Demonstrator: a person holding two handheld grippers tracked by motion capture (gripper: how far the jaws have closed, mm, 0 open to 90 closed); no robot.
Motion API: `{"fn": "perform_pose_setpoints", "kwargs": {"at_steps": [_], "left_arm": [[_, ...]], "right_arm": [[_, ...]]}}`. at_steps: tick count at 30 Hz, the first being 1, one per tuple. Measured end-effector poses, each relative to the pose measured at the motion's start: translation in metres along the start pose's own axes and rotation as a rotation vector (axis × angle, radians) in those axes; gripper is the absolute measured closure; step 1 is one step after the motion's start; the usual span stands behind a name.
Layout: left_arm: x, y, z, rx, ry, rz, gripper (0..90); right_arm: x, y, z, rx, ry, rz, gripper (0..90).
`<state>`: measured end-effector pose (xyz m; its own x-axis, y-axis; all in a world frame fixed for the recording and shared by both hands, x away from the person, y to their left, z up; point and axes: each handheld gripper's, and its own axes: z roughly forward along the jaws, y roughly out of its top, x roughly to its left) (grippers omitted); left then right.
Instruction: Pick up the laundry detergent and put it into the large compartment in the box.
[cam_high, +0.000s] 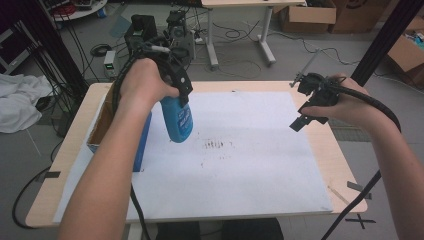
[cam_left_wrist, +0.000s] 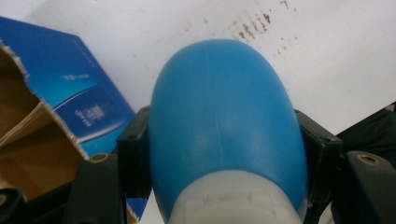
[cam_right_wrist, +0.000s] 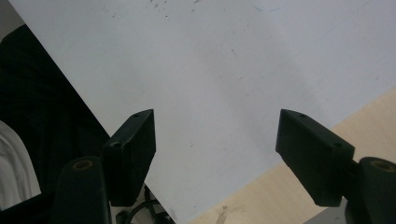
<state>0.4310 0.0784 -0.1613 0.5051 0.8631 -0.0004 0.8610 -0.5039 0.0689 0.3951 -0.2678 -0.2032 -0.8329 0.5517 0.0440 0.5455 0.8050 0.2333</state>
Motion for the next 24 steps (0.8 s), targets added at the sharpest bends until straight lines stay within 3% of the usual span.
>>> {"fn": "perform_pose_setpoints", "kwargs": {"at_steps": [7,9,14,24], "left_arm": [[0.027,-0.021,-0.035,-0.028,0.015,-0.095,36.5],[0.031,-0.024,-0.038,-0.032,0.018,-0.106,36.5],[0.054,-0.042,-0.054,-0.066,0.023,-0.189,36.6],[0.09,-0.065,-0.068,-0.084,0.059,-0.262,36.7]], "right_arm": [[-0.001,0.001,0.001,0.006,-0.001,0.002,28.7],[-0.001,0.001,0.002,0.004,0.002,0.001,28.7],[-0.001,0.002,0.003,0.005,0.003,0.006,28.7],[0.0,0.004,0.005,0.012,0.002,0.006,28.7]]}}
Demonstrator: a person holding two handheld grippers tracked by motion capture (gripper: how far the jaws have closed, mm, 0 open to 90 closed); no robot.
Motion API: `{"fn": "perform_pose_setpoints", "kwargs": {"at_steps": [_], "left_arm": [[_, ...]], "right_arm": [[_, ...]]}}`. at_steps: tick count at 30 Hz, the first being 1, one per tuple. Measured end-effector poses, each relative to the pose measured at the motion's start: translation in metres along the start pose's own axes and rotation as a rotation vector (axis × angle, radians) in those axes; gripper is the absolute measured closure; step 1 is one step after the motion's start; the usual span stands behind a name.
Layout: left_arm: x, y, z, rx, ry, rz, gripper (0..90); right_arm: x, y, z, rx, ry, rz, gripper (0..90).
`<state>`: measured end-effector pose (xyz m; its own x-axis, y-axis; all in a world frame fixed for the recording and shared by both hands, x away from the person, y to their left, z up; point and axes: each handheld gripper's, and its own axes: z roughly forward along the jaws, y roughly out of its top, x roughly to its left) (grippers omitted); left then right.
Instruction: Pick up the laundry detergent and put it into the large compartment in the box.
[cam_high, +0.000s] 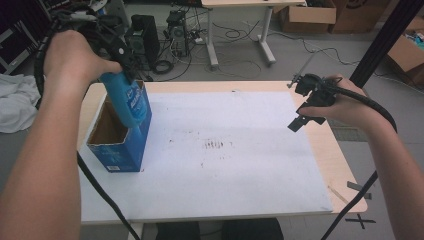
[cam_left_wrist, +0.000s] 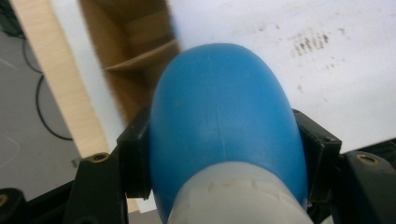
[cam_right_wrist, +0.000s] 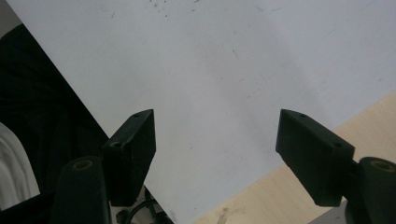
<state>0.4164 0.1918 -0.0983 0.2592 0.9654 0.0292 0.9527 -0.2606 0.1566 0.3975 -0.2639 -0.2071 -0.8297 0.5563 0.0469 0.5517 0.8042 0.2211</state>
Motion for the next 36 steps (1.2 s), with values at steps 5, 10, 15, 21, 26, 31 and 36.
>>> {"fn": "perform_pose_setpoints", "kwargs": {"at_steps": [5,10,15,21,26,31,36], "left_arm": [[0.017,-0.005,-0.002,-0.004,0.03,-0.028,36.7],[0.027,-0.008,0.002,-0.001,0.048,-0.045,36.8],[0.038,-0.012,0.013,0.003,0.046,-0.063,36.8],[0.045,-0.015,0.029,0.023,0.042,-0.075,36.8],[0.049,-0.016,0.048,0.046,0.036,-0.084,36.8],[0.05,-0.015,0.068,0.069,0.028,-0.091,36.8],[0.05,-0.015,0.081,0.085,0.025,-0.086,36.8]], "right_arm": [[-0.001,-0.001,-0.001,-0.002,0.0,0.004,28.7],[-0.002,-0.002,0.001,0.003,-0.001,0.011,28.7],[-0.004,-0.002,0.003,0.005,0.0,0.017,28.7],[-0.005,-0.002,0.004,0.005,0.0,0.013,28.7],[-0.004,-0.002,0.005,0.008,0.001,0.019,28.7],[-0.005,-0.001,0.006,0.012,0.0,0.016,28.7],[-0.005,-0.001,0.007,0.01,0.001,0.015,28.7]]}}
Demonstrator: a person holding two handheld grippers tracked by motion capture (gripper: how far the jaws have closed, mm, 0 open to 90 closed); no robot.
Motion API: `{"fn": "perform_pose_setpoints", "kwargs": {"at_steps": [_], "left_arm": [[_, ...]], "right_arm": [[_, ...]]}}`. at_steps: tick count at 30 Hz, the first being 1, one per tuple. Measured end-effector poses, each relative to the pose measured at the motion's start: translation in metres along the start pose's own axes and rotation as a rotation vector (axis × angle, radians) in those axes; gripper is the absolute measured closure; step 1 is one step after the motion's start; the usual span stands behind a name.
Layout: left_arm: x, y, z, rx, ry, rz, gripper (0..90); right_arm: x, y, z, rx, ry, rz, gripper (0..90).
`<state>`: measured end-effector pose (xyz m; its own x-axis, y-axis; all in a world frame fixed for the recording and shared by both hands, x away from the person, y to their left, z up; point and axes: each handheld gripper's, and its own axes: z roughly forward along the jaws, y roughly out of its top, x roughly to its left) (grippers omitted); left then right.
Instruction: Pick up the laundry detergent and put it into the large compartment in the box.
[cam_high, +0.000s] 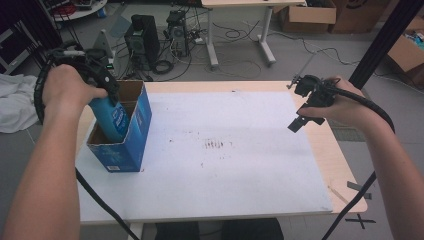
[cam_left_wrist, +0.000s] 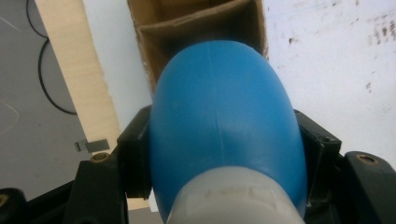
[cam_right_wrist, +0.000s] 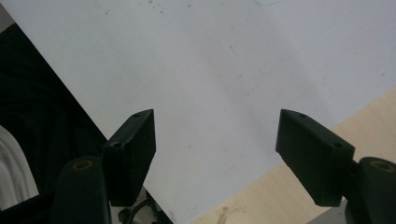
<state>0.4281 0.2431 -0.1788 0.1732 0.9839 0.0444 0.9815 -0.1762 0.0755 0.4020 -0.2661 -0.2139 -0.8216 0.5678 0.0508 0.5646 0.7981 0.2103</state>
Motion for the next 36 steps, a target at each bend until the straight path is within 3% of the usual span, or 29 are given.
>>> {"fn": "perform_pose_setpoints", "kwargs": {"at_steps": [24,36], "left_arm": [[0.003,-0.001,0.067,0.06,-0.009,-0.02,36.9],[0.003,-0.001,0.087,0.086,0.001,-0.019,36.9]], "right_arm": [[-0.003,-0.003,0.0,0.004,-0.001,0.012,28.8],[-0.004,-0.005,0.0,0.003,-0.001,0.017,28.7]]}}
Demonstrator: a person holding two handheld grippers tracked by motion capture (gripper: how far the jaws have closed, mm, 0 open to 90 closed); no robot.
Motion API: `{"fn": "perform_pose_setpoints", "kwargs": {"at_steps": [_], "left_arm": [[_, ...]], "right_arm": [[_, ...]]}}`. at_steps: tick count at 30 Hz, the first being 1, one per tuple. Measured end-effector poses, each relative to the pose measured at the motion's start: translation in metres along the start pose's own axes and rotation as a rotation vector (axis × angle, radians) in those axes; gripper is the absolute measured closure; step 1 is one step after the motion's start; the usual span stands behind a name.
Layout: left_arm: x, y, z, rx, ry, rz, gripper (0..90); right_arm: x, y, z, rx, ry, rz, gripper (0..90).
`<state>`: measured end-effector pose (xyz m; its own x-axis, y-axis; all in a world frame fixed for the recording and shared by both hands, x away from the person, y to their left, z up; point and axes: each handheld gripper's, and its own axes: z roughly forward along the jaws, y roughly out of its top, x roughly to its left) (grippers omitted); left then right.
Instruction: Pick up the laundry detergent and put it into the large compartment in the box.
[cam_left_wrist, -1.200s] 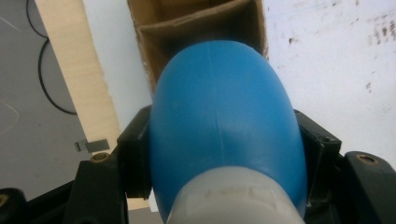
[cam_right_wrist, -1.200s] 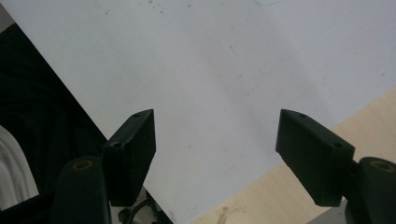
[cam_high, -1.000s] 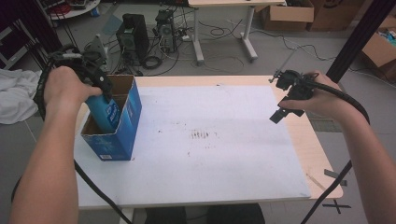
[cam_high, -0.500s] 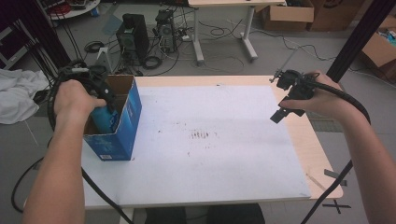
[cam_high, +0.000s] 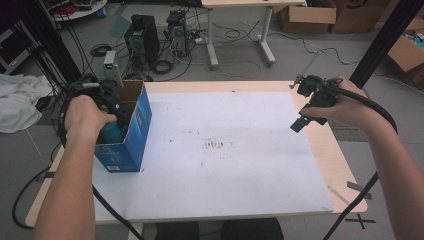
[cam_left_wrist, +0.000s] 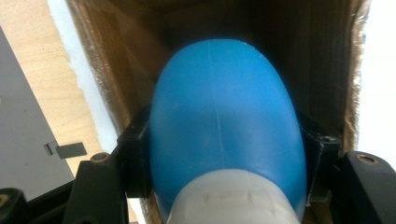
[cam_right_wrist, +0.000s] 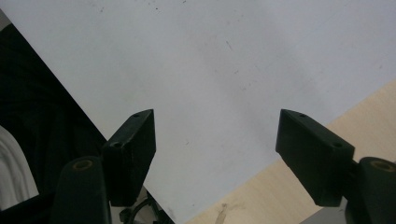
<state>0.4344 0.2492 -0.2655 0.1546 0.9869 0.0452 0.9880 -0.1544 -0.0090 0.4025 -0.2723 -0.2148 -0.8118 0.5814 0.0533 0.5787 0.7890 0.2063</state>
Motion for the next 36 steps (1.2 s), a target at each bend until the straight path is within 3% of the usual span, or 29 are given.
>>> {"fn": "perform_pose_setpoints", "kwargs": {"at_steps": [12,36], "left_arm": [[-0.002,0.001,0.015,0.01,0.01,-0.002,36.8],[-0.001,-0.002,0.017,0.013,0.001,-0.026,36.5]], "right_arm": [[-0.001,0.0,0.002,0.002,0.002,0.003,28.7],[0.001,-0.001,0.003,0.004,0.003,0.001,28.8]]}}
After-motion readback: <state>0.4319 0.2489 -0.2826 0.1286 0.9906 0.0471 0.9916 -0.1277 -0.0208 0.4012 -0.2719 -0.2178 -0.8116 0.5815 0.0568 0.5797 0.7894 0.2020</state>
